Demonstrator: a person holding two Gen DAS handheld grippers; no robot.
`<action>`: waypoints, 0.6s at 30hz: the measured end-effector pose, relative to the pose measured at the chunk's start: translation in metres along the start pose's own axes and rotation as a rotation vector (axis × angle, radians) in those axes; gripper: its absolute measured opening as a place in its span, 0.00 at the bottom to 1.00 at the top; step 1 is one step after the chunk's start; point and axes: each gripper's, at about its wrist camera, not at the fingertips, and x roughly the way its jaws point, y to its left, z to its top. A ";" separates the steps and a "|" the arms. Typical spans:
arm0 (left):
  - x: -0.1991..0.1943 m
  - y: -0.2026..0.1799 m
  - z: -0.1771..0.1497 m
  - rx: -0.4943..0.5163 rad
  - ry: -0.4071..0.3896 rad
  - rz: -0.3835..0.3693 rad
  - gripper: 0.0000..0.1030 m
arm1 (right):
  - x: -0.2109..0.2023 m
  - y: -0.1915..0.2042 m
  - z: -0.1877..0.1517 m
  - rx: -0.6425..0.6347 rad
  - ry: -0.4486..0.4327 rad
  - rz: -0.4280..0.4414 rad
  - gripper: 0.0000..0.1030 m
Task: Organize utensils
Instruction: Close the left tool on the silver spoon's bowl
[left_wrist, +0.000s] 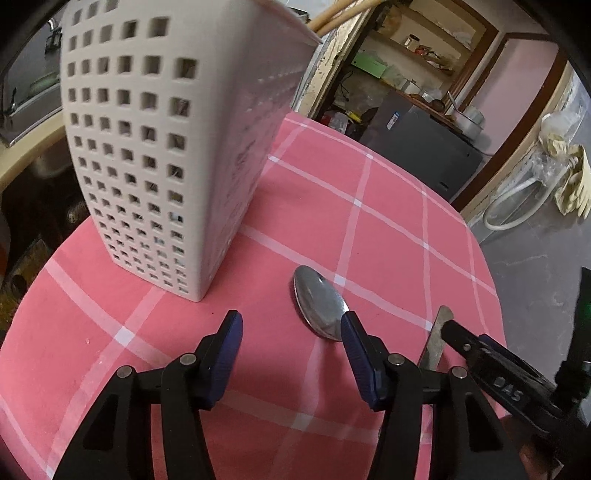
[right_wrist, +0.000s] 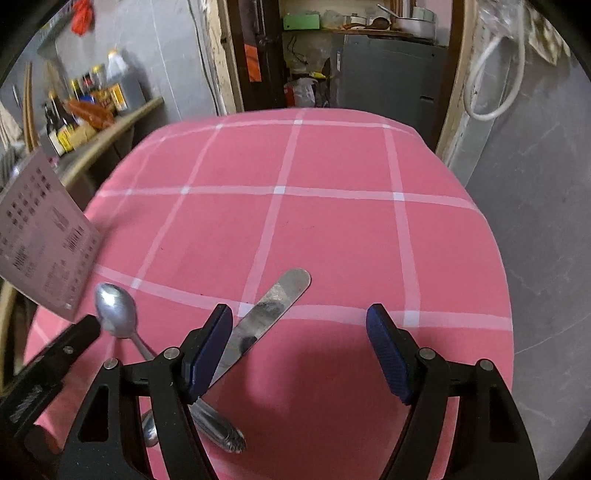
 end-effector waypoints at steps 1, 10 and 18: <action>0.000 0.001 0.001 -0.002 0.000 -0.003 0.51 | 0.001 0.002 0.001 -0.007 0.008 -0.013 0.68; -0.001 0.006 0.002 -0.024 -0.003 -0.033 0.51 | 0.003 0.019 0.004 -0.068 0.057 -0.092 0.70; 0.007 -0.002 0.001 -0.025 0.027 -0.088 0.43 | -0.013 0.007 -0.004 -0.094 0.058 -0.046 0.67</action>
